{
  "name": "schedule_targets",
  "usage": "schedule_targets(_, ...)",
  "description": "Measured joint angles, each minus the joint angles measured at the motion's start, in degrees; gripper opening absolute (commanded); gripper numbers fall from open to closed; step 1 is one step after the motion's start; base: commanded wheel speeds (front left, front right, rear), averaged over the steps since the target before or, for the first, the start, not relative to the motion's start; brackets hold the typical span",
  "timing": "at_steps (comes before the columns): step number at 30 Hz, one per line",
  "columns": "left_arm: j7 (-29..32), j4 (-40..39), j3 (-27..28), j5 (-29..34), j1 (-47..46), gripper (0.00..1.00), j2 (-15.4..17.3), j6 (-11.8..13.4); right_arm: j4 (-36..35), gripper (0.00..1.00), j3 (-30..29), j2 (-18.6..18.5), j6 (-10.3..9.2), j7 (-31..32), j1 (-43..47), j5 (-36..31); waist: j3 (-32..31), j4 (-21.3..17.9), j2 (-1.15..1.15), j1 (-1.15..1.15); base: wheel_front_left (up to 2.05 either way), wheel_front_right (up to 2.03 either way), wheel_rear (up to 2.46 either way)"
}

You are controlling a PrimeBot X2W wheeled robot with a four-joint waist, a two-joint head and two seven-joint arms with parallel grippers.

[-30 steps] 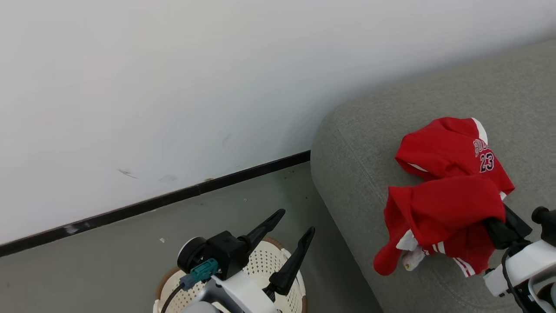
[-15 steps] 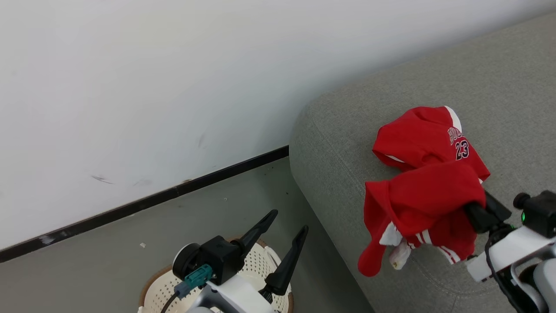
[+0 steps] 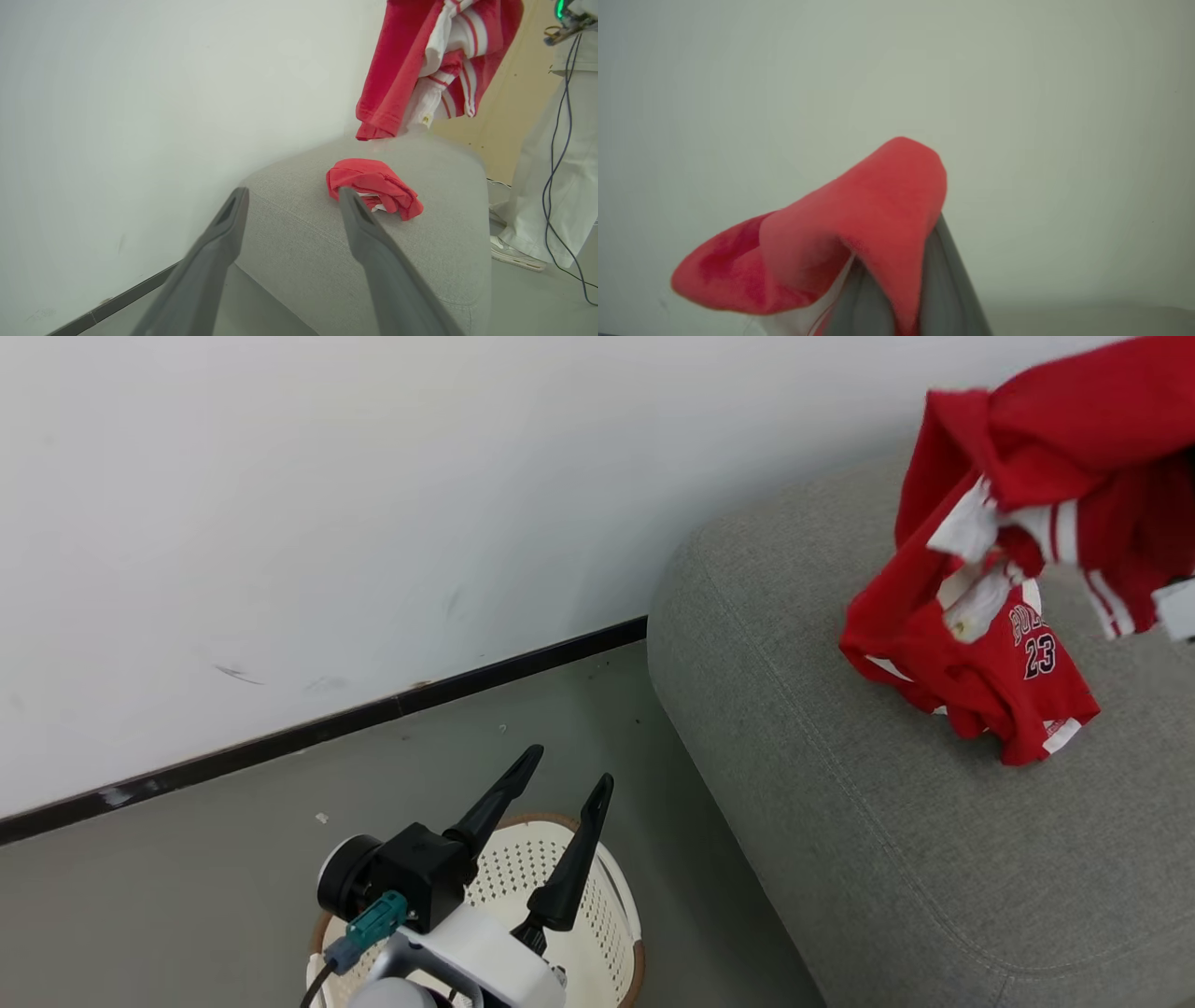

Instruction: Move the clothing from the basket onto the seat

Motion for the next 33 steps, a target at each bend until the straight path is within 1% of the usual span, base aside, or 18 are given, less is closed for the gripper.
schedule_targets(5,0.1,-1.91,0.53,0.53,-0.01,1.0,1.08,1.02,3.35,0.0,-6.5,-2.19,0.0,1.67,-7.21,0.57,1.51,0.83,0.0,0.0,0.0,0.0,0.0)
schedule_targets(10,0.8,-3.77,0.71,1.2,-0.04,1.0,1.48,1.27,7.34,0.0,-9.71,-3.92,-0.01,3.66,-10.22,0.56,3.34,1.64,0.0,0.0,0.0,0.0,0.0)
schedule_targets(16,2.16,-5.41,0.85,1.97,-0.3,1.0,2.93,1.77,11.25,0.0,-11.48,-4.58,-0.01,4.31,-10.5,0.37,5.92,2.46,0.0,0.0,0.0,0.0,0.0)
schedule_targets(19,3.0,-6.33,0.87,2.24,-1.5,1.0,3.05,1.78,13.38,0.0,-13.24,-4.86,-0.01,4.33,-10.5,-0.54,7.3,2.78,0.0,0.0,0.0,0.0,0.0)
schedule_targets(20,3.42,-7.04,0.86,2.37,-2.27,1.0,3.03,1.78,14.7,0.0,-14.73,-4.97,-0.01,4.32,-10.5,-0.66,8.25,2.97,0.0,0.0,0.0,0.0,0.0)
schedule_targets(25,4.53,-7.94,0.8,2.71,-2.87,1.0,3.54,1.78,17.01,0.0,-17.3,-5.33,0.0,3.71,-10.5,-1.97,10.13,3.31,0.0,0.0,0.0,0.0,0.0)
schedule_targets(26,4.9,-8.37,0.67,3.7,-3.68,1.0,4.15,1.78,18.07,0.0,-18.2,-5.61,0.0,2.81,-10.5,-2.6,11.07,3.47,0.0,0.0,0.0,0.0,0.0)
schedule_targets(29,5.39,-9.04,0.64,4.13,-4.58,1.0,4.44,1.78,19.02,0.0,-18.83,-5.36,-0.01,1.88,-10.49,-2.58,11.99,3.63,0.0,0.0,0.0,0.0,0.0)
schedule_targets(33,6.41,-9.7,-0.13,4.94,-5.64,1.0,4.49,1.77,22.53,0.0,-19.94,-2.35,-0.01,0.52,-9.9,-2.59,13.78,3.9,0.0,0.0,0.0,0.0,0.0)
